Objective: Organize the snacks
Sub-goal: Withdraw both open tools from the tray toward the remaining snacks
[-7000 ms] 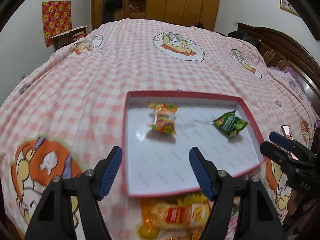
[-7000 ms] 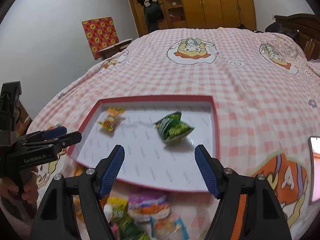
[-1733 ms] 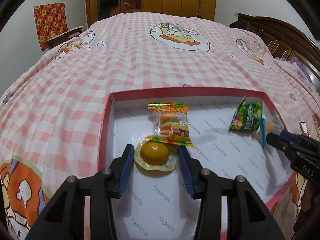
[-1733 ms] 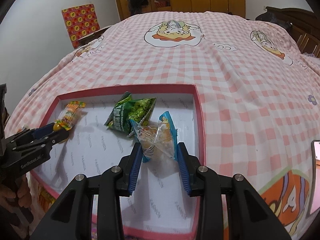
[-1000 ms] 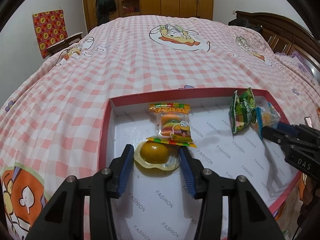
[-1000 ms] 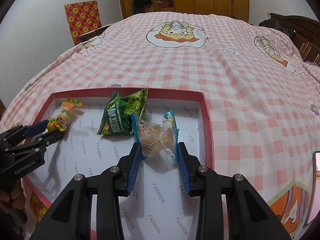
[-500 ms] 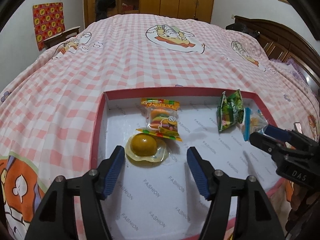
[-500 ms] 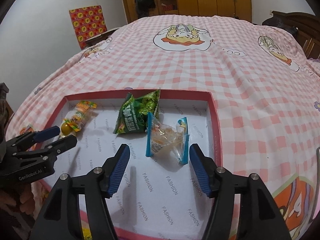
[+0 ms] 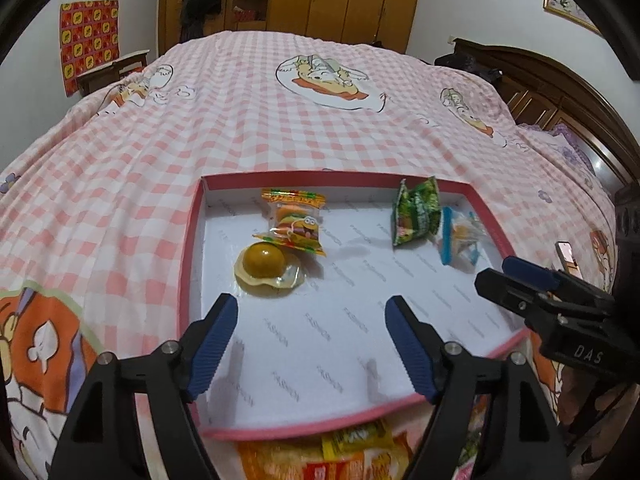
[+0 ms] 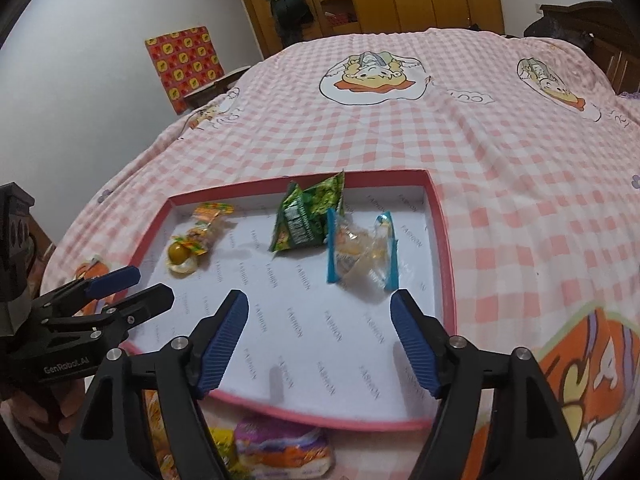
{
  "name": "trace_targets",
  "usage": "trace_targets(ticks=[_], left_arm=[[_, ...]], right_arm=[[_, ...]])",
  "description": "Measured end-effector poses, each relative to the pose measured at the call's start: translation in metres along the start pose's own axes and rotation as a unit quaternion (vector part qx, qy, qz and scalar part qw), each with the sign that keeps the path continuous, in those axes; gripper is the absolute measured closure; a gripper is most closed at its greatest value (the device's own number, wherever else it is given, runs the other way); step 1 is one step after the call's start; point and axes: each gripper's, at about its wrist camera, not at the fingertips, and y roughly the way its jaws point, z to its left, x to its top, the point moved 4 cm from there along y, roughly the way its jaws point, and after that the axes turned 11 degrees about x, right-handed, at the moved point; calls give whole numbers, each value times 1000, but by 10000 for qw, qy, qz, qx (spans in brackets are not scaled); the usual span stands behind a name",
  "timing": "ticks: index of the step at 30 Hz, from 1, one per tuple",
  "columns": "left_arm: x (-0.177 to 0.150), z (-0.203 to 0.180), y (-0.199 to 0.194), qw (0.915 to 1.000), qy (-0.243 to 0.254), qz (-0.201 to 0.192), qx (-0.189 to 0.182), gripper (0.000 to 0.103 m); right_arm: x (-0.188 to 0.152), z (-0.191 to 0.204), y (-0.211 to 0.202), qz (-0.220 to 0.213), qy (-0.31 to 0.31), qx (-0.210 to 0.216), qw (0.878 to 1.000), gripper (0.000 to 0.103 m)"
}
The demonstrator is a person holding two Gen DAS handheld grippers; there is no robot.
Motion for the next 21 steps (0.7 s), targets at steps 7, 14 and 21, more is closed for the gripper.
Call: trace_targets(ticks=[7, 14, 21], left_arm=[[-12, 3, -23, 10000, -34, -31, 23, 21], [-32, 6, -43, 10000, -80, -4, -35, 21], [-55, 11, -56, 9997, -186, 119, -48, 21]], right_arm=[[-13, 15, -19, -51, -37, 140, 9999, 28], [-33, 28, -33, 1, -107, 216, 9997, 27], [-55, 39, -42, 93, -78, 341, 9993, 28]])
